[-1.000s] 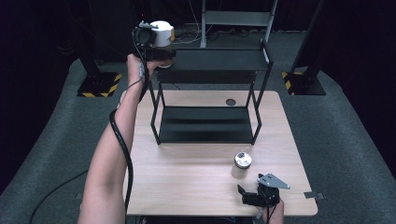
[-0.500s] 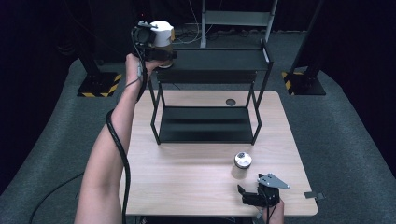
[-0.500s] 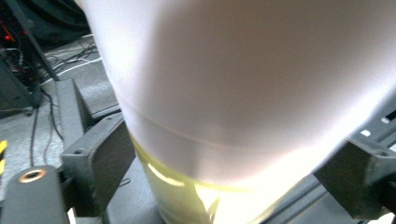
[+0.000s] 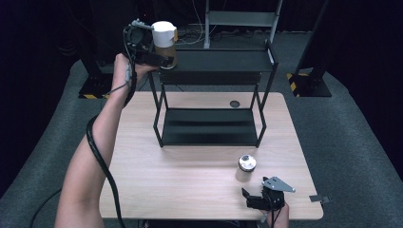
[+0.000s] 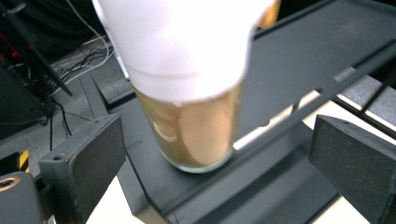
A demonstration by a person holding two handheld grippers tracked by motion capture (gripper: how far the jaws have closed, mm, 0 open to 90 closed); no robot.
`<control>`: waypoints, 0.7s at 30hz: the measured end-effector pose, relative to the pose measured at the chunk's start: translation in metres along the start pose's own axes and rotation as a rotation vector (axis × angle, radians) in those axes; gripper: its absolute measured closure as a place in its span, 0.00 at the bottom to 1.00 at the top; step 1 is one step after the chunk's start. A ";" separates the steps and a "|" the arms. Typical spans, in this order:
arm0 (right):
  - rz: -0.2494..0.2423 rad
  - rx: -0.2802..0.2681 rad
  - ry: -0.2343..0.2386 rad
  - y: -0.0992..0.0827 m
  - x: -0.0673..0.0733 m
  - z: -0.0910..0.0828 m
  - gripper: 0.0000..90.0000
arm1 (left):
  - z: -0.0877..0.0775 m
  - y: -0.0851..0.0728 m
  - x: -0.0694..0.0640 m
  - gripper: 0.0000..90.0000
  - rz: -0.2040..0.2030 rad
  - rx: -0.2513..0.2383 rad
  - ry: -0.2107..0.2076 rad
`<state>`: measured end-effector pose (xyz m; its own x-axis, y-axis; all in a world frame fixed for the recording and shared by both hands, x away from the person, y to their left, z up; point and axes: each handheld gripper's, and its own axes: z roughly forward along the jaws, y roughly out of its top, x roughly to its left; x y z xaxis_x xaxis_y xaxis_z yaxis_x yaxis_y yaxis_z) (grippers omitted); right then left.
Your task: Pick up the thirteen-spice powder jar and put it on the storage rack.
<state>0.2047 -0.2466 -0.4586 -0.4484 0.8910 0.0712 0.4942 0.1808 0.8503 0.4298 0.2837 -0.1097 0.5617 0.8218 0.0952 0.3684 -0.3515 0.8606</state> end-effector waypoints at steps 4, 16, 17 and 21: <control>0.001 0.001 -0.001 0.000 0.000 0.000 0.03 | -0.010 -0.017 -0.001 0.03 0.018 -0.011 -0.027; 0.002 0.002 -0.003 0.000 0.001 0.000 0.03 | -0.027 -0.107 -0.023 0.01 0.109 -0.004 -0.086; 0.002 0.001 -0.004 0.000 0.001 0.000 0.03 | -0.026 -0.116 -0.026 0.01 0.130 0.004 -0.090; 0.004 0.001 -0.003 0.000 0.000 0.000 0.03 | -0.020 -0.158 -0.037 0.02 0.136 0.018 -0.106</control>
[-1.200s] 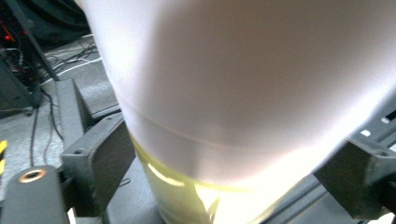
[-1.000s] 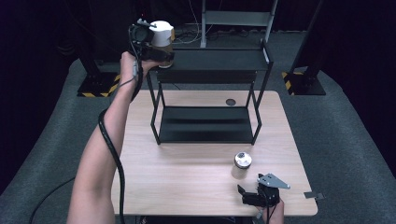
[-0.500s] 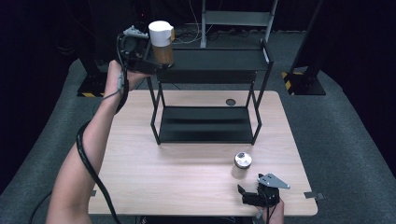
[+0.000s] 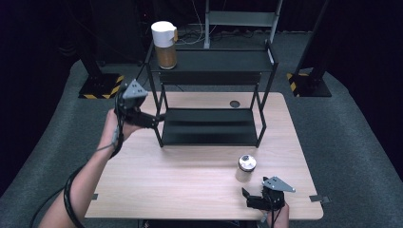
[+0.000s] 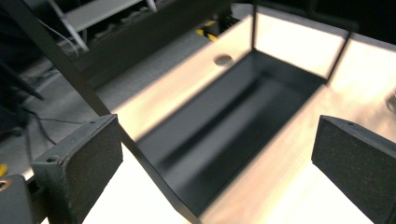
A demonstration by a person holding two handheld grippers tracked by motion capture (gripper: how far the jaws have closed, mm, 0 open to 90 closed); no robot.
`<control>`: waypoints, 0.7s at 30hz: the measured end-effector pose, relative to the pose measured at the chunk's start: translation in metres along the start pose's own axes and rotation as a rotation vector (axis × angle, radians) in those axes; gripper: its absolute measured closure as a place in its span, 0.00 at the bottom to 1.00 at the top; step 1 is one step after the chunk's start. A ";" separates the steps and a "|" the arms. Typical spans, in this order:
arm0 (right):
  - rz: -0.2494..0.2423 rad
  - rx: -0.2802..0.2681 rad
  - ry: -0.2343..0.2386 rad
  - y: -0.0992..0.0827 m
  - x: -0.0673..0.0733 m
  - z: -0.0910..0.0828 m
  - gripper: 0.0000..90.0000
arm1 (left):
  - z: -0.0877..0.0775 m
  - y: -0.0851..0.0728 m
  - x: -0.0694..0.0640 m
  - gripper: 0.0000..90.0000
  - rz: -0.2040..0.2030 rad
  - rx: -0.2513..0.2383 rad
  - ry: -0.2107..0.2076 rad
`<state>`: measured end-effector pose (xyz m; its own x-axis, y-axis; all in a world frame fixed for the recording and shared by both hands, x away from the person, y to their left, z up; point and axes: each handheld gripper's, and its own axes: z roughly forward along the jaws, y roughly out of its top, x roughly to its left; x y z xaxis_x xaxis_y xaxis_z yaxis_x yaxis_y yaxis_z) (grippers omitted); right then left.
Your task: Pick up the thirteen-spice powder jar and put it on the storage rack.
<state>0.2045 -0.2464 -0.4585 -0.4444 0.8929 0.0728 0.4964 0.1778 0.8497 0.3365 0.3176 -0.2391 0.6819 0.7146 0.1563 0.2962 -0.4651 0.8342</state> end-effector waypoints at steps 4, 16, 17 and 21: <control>0.000 -0.001 -0.002 0.000 0.000 0.000 0.03 | 0.009 -0.032 -0.011 0.02 -0.009 0.025 -0.018; 0.007 0.004 -0.003 0.001 0.000 0.000 0.03 | 0.045 -0.140 -0.048 0.01 -0.130 0.130 -0.058; 0.008 0.003 -0.002 0.001 0.000 0.000 0.03 | 0.047 -0.145 -0.051 0.01 -0.136 0.133 -0.055; 0.014 0.000 -0.002 0.000 -0.001 0.000 0.03 | 0.055 -0.168 -0.062 0.01 -0.176 0.151 -0.049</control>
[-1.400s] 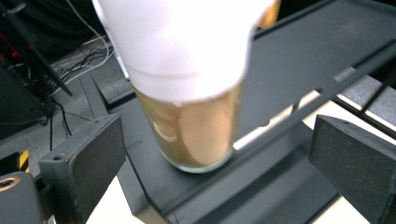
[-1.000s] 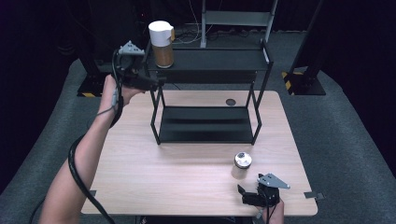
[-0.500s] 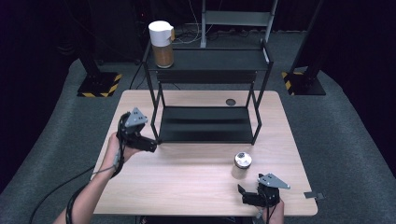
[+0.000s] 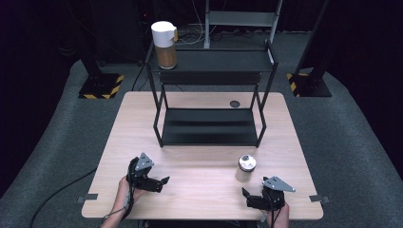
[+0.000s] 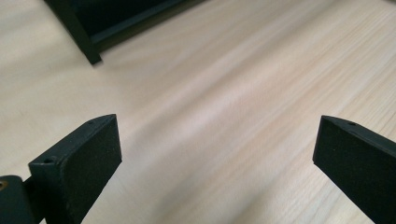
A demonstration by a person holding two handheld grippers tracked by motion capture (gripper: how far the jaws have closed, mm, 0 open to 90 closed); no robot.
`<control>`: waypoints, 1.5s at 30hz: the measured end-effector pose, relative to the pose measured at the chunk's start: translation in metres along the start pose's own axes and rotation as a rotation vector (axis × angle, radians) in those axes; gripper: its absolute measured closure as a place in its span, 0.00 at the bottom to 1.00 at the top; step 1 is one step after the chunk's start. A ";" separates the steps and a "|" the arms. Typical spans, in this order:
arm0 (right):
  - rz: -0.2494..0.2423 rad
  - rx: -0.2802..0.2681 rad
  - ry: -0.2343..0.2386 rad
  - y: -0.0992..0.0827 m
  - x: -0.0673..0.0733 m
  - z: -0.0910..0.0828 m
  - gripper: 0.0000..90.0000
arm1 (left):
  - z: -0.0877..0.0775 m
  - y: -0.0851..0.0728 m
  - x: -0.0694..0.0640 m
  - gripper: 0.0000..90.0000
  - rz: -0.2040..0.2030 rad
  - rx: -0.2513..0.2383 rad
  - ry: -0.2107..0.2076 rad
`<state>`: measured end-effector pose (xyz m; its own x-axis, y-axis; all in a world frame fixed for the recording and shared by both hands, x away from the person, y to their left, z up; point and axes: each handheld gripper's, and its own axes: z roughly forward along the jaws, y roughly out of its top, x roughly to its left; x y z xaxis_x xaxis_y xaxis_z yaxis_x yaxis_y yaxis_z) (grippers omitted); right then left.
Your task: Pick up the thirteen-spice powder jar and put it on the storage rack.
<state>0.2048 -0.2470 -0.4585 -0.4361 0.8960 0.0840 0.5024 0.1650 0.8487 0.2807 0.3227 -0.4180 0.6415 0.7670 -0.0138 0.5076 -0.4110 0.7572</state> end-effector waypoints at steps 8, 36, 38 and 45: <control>-0.008 0.004 -0.003 0.001 0.001 0.000 0.03 | 0.008 -0.017 -0.003 0.01 -0.042 0.024 0.003; -0.008 0.008 -0.014 0.001 0.003 0.001 0.03 | 0.011 -0.015 -0.014 0.00 -0.033 0.054 0.049; -0.010 0.008 -0.015 0.001 0.003 0.001 0.03 | 0.011 -0.015 -0.014 0.00 -0.033 0.054 0.049; -0.008 0.011 -0.006 0.002 0.002 0.001 0.02 | 0.012 -0.015 -0.014 0.00 -0.033 0.054 0.050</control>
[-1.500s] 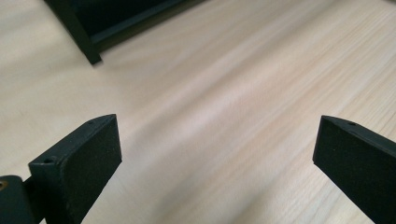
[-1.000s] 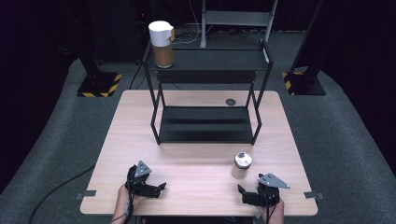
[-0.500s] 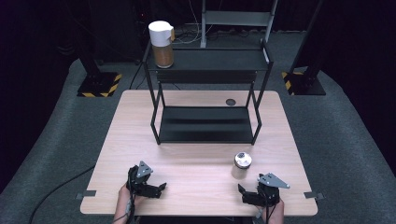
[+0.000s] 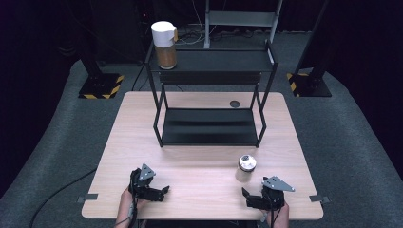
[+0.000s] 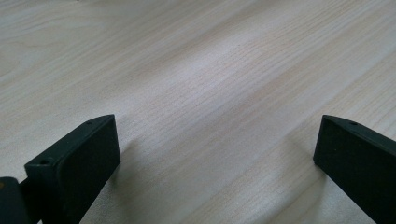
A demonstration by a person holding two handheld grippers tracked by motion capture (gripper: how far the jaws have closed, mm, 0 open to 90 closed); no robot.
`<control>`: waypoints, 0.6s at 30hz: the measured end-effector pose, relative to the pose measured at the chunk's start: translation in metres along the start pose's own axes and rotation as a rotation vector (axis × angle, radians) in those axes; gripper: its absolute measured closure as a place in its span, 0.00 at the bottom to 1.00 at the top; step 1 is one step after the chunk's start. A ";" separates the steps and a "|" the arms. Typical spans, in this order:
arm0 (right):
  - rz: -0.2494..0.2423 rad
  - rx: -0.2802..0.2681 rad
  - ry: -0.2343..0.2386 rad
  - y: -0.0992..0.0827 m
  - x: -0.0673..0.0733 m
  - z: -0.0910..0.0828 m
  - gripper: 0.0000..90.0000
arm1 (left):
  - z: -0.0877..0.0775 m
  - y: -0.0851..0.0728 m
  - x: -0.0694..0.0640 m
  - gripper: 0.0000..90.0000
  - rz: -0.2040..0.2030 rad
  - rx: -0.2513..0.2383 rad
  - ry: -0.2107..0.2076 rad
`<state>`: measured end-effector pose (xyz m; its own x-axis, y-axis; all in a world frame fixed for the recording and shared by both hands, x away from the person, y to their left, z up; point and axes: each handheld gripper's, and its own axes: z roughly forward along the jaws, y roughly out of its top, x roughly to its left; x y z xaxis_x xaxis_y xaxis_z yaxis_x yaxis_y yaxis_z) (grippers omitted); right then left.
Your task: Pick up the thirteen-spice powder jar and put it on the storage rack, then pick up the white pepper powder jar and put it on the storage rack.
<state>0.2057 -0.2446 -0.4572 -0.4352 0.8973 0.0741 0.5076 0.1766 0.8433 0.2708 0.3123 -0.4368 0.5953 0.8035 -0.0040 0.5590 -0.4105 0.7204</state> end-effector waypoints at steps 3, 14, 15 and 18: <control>-0.001 -0.001 -0.002 0.000 0.000 0.000 0.02 | 0.000 0.000 0.000 0.00 0.000 0.000 0.000; -0.002 0.007 -0.008 0.001 0.002 0.001 0.03 | 0.001 0.001 -0.002 0.00 -0.008 -0.001 0.011; -0.001 0.011 -0.008 0.002 0.001 0.001 0.03 | 0.001 0.001 -0.002 0.00 -0.008 -0.001 0.013; -0.003 0.020 -0.010 0.004 0.002 0.002 0.03 | 0.001 0.001 -0.003 0.00 -0.011 -0.001 0.014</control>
<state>0.2079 -0.2415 -0.4549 -0.4291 0.9008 0.0664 0.5209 0.1867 0.8329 0.2707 0.3093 -0.4368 0.5811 0.8138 -0.0023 0.5649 -0.4014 0.7210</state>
